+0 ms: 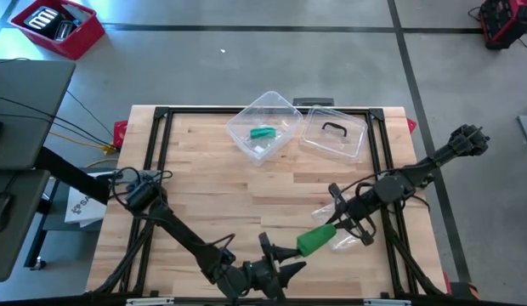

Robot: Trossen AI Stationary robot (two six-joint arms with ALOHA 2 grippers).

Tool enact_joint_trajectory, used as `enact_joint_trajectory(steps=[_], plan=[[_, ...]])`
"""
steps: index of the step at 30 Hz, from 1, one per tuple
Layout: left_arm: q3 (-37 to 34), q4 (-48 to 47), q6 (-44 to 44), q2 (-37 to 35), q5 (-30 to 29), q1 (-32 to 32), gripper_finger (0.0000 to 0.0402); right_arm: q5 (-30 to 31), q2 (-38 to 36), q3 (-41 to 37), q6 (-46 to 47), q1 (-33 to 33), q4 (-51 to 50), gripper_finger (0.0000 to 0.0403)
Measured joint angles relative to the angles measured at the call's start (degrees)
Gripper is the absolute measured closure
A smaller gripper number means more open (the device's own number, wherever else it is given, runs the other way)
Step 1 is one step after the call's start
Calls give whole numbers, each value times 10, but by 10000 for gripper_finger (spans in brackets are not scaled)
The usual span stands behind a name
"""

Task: Roll bandage
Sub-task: Roll the green bandage

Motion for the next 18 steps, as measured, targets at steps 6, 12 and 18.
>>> enact_joint_trajectory(steps=[6, 12, 18], plan=[[0, 0, -55, 0, -23, 11, 243, 26, -1, -1, 0, 0, -12, 396], [0, -4, -132, 0, -29, 22, 243, 61, -1, -1, -13, 0, -19, 396], [0, -6, -128, 0, -66, 30, 244, 68, -1, -1, -11, 0, -22, 396]])
